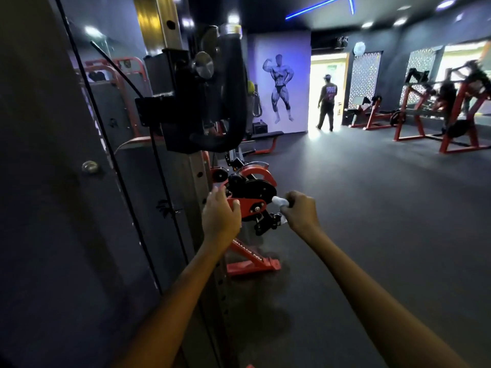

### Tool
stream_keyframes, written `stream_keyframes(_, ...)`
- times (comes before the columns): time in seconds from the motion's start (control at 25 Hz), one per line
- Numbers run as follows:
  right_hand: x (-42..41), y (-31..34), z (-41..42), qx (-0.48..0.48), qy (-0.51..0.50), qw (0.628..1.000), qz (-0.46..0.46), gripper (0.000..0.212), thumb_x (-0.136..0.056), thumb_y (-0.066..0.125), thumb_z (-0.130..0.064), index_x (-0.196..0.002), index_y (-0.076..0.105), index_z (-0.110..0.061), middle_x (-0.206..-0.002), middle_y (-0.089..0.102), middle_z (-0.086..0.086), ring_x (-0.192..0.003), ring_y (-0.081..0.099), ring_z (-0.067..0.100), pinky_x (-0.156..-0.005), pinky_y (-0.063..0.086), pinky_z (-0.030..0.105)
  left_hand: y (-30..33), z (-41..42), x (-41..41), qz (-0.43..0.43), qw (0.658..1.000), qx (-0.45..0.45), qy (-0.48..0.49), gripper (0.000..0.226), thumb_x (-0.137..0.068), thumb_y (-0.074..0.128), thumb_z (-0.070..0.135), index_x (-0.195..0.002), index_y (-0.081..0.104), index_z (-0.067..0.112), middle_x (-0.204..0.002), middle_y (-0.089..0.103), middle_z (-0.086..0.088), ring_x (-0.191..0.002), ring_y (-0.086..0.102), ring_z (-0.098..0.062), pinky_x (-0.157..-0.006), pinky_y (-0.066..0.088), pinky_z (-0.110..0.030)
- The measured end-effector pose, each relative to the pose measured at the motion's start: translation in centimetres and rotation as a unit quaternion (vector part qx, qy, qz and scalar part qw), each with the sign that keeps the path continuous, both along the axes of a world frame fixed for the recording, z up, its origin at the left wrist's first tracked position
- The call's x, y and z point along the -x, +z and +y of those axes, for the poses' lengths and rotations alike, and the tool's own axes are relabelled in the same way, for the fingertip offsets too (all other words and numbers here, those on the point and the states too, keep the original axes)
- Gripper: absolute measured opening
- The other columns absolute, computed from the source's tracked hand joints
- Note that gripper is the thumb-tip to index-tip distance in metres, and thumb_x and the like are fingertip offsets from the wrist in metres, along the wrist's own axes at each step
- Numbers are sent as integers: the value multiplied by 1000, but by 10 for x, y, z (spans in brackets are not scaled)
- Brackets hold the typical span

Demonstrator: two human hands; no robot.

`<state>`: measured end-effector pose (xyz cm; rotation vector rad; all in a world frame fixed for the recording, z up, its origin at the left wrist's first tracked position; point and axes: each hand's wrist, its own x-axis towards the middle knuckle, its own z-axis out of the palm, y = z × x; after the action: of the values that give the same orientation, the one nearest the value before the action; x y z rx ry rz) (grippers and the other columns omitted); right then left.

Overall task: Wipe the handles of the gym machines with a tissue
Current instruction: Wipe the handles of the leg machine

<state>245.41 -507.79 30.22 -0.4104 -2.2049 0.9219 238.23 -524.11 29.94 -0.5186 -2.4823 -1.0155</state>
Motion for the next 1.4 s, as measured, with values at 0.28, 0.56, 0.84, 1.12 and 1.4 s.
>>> stream_keyframes(0.28,-125,1,61,-63,-36,996,-52,12,-84,59,-6,-87,66,4,-85,67,17,-80,62,29,-57,30,23,-17,53,-125,-79,978,191,-38,51,-102,40,39,-147,36,17,-144,47,-7,-129,47,-23,-105,39,-39)
stream_keyframes(0.56,-187,-65,128,-48,-48,993,-97,9,-80,56,-6,-72,59,-6,-65,53,5,-63,51,23,-50,25,27,-66,128,-195,-157,970,168,-82,45,-101,44,37,-142,44,20,-139,53,-5,-123,52,-23,-102,43,-38)
stream_keyframes(0.84,-118,-83,234,-95,-45,987,-122,11,-81,58,-10,-76,63,-1,-72,63,11,-67,55,27,-52,28,28,-74,242,-128,-140,976,141,-92,47,-101,44,35,-145,41,18,-145,48,-5,-130,47,-23,-105,37,-36)
stream_keyframes(1.12,0,-77,359,-73,-24,989,-129,10,-82,59,-11,-84,67,-5,-79,65,10,-75,60,29,-57,37,27,-79,369,-15,-151,976,133,-81,46,-101,44,34,-144,43,16,-144,49,-6,-128,48,-24,-104,39,-37)
stream_keyframes(1.4,137,-103,487,-30,23,991,-130,10,-83,59,-9,-85,68,-6,-75,65,8,-71,61,24,-55,37,25,-99,486,106,-145,975,160,-52,46,-101,44,34,-144,43,17,-144,49,-3,-130,47,-20,-105,38,-35)
